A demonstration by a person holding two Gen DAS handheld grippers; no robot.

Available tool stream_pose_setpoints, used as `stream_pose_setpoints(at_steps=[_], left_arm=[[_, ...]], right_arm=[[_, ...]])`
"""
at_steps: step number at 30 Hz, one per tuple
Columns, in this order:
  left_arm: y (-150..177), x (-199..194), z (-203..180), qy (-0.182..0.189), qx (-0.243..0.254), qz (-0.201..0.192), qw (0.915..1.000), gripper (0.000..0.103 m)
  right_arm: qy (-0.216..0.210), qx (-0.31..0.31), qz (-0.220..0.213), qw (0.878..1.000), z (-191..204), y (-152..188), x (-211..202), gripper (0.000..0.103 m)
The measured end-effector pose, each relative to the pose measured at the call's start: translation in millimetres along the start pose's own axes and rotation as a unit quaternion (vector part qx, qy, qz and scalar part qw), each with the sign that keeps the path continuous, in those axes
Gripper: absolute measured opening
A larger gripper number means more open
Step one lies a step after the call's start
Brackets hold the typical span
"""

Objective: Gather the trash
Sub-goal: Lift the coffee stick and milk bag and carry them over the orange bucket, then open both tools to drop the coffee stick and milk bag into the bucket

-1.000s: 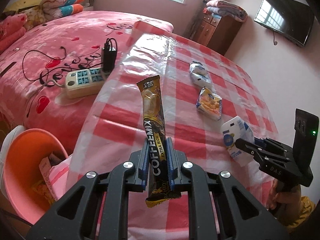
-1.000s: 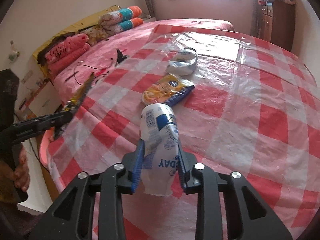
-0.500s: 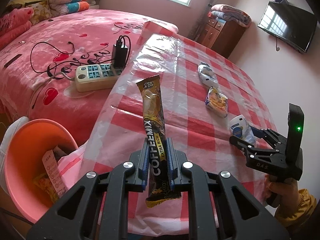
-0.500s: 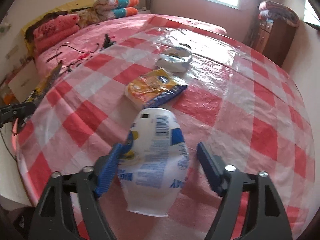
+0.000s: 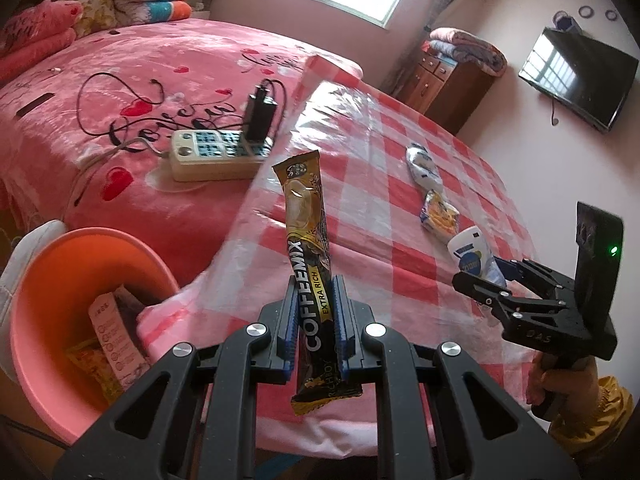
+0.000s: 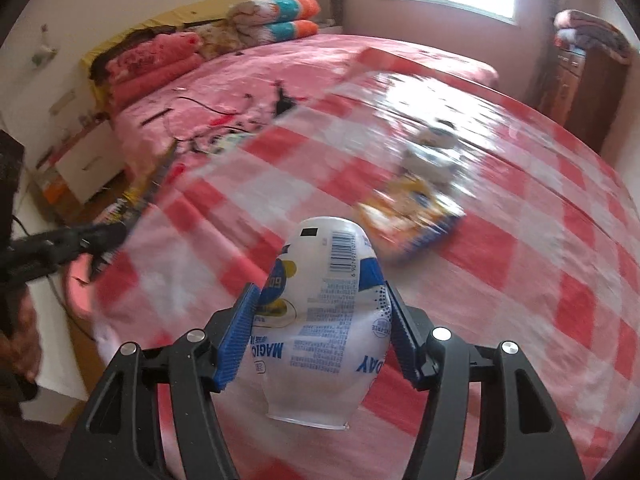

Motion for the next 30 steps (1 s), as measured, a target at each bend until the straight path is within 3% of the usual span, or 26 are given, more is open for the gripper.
stream_pose_setpoints(at_steps=[11,17,26,28,29,30], left_arm=[[8,-37,87,-0.058,-0.084,-0.030,0.9943,0.017],[15,-45,132,-0.089,-0.126,-0.034,0.9875,0.017],[27,-38,166,-0.111,-0.165,-0.025,0.9796,0.018],[30,-33,174,-0.120,-0.178,-0.016,0.9766,0.022],[32,-31,177,-0.124,-0.182,-0.012,0.9753,0.026],[33,-31,180,-0.130,-0.186,-0.010,0.9740,0.042]], right_arm=[[-0.123,-0.100,0.021,0.987,132,-52,17,0.062],[-0.149,-0.145,0.027,0.978,185,-66,32,0.062],[-0.184,-0.180,0.040,0.965,238,-80,56,0.064],[-0.179,-0.180,0.044,0.966,241,-81,63,0.078],[-0.179,-0.176,0.046,0.967,241,-81,66,0.081],[-0.181,-0.165,0.045,0.969,237,-81,68,0.084]])
Point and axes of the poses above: each gripper's, at about its wrist camera, not at the fingertips, and x roughly the way its jaws point, z to its left, y to its underside, the point moved 7 cm from there along x, roughly the way its jaws point, and after that the axes turned 10 degrees about z, right-handed, at the moved point
